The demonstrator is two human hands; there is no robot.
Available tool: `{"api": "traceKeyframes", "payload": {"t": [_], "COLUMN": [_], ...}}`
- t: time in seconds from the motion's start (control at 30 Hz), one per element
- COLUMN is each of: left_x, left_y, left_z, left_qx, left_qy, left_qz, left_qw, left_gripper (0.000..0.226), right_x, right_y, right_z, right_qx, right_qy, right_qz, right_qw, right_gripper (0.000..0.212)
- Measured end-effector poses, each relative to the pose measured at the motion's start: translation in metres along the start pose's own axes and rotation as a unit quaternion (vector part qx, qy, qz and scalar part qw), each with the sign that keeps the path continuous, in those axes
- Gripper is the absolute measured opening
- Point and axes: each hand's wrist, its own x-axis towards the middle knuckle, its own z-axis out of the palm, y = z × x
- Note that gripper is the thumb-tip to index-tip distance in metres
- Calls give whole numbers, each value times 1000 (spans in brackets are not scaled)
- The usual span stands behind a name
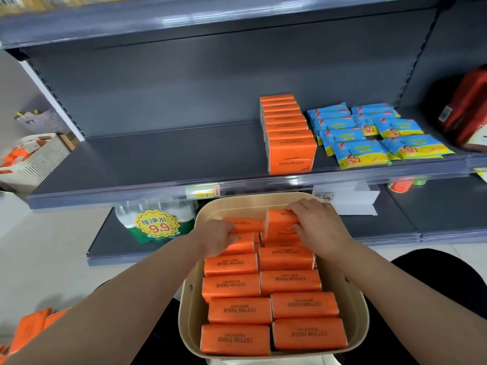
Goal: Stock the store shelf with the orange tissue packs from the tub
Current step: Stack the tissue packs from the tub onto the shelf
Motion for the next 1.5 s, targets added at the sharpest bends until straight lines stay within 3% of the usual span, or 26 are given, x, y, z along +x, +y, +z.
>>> {"api": "traceKeyframes", "payload": {"t": [0.1, 0.27, 0.47, 0.63, 0.77, 1.03, 1.2, 1.5], "left_x": [1, -2, -12, -19, -13, 45, 103, 219], "left_y": [-2, -4, -3, -3, 2, 6, -6, -29], "left_z": [5, 9, -28, -69, -104, -156, -178, -206], "left_qx": [20, 65, 1, -48, -65, -20, -15, 8], "left_qy": [-10, 22, 155, 280, 335, 302, 284, 306], "left_qz": [-3, -9, -15, -33, -44, -69, -86, -151], "left_qw": [1000, 998, 988, 958, 939, 951, 955, 940], "left_gripper": [40, 29, 34, 44, 44, 40, 31, 40], "right_x": [-4, -7, 0, 19, 48, 135, 194, 284], "right_y": [1, -3, -10, -11, -6, 12, 35, 69], "right_z": [-2, -10, -29, -65, -99, -131, -118, -105], "right_qx": [-2, 2, 1, 17, 14, -34, -83, -81], "right_qy": [-1, 10, 38, 81, 149, 192, 166, 189], "right_qz": [2, 0, -2, 20, 27, 27, 62, 50], "right_qw": [1000, 1000, 999, 996, 988, 980, 981, 977], "right_gripper": [42, 43, 44, 43, 43, 43, 46, 44]}}
